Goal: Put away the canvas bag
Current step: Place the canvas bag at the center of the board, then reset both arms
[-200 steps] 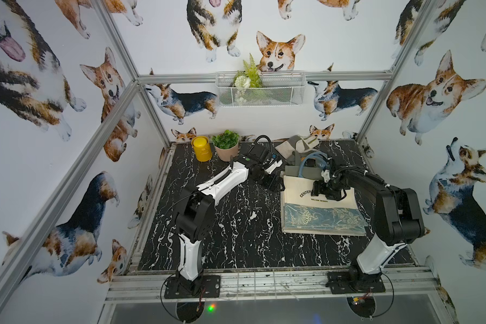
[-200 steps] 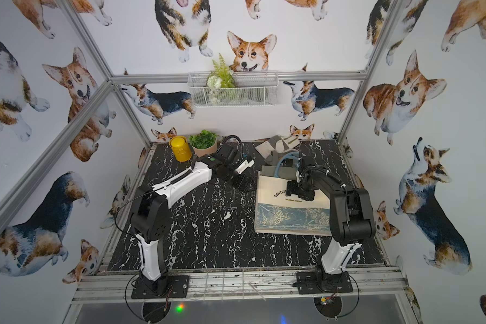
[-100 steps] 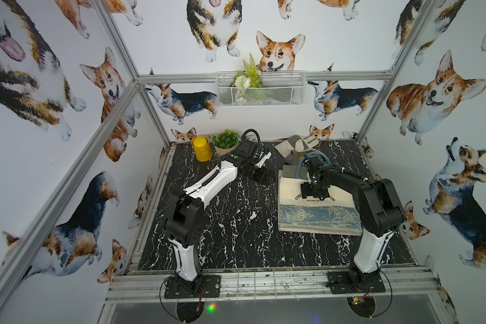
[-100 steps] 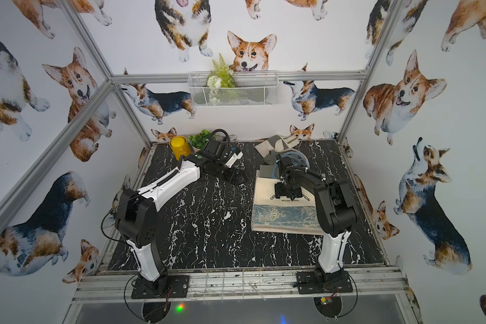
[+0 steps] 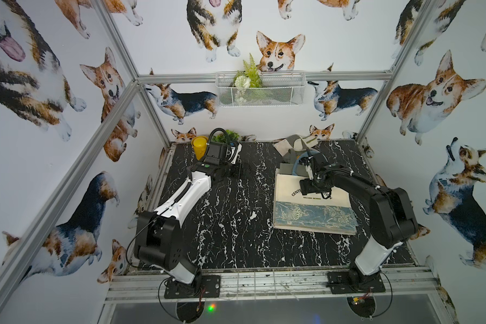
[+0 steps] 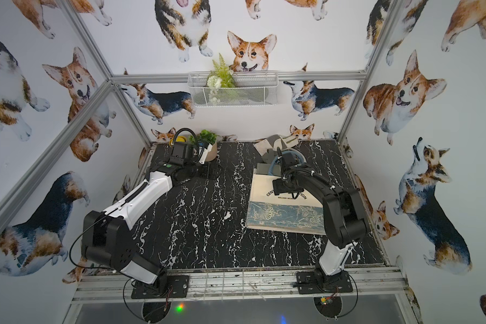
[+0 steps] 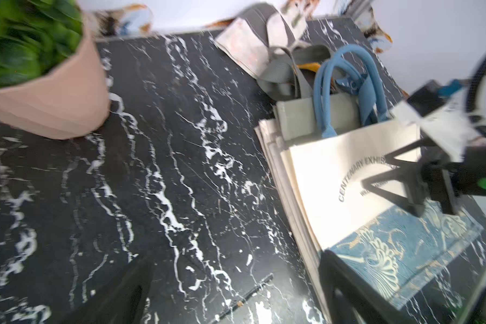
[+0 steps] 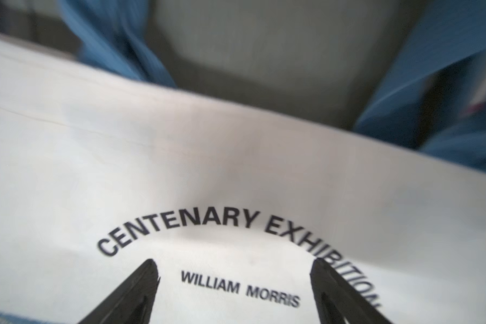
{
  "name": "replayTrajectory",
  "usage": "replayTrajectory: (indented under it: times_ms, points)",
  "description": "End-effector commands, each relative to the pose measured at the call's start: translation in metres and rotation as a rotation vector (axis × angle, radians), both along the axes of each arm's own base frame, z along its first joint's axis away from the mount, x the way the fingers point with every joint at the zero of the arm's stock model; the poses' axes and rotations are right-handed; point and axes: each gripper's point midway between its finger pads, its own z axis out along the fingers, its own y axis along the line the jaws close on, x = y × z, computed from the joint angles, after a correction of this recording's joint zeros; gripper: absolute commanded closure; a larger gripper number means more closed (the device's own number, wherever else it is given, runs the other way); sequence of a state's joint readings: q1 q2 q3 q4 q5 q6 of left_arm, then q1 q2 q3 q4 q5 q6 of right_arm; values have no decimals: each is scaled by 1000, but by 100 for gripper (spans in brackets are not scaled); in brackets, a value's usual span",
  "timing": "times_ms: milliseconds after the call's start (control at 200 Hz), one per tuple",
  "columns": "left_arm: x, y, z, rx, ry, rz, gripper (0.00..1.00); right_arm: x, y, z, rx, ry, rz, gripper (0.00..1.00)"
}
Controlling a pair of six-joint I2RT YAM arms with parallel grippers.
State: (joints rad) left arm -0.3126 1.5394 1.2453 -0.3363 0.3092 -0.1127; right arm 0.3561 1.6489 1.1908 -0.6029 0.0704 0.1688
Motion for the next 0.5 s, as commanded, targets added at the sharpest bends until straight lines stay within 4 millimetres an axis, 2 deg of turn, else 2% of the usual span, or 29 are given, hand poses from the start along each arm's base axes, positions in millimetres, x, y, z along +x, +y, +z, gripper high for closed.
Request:
replayTrajectory:
  times_ms: [0,75,125,180,185,205,330,390,445,496]
  points:
    - [21,45,20,51,-212,190,3,24,-11,51,31,-316,31,0]
    - [16,79,16,87,-268,293,1,24,-33,68,60,-444,-36,0]
    - [11,103,11,121,-295,363,0,22,-50,69,58,-491,-92,0]
    - [8,130,3,146,-301,442,0,19,-64,60,56,-510,-121,0]
    - [5,133,-6,154,-285,447,0,19,-65,59,55,-511,-124,0]
    - [1,144,-16,166,-267,478,0,18,-69,56,52,-514,-131,0]
    - [-16,202,-48,224,-236,643,0,19,-85,34,41,-572,-189,0]
    - [-24,220,-61,303,-264,684,0,20,-88,29,20,-612,-188,0]
    - [-30,232,-71,362,-309,709,0,18,-95,22,3,-565,-218,0]
    - [-34,241,-79,317,-326,757,0,18,-95,16,11,-571,-219,0]
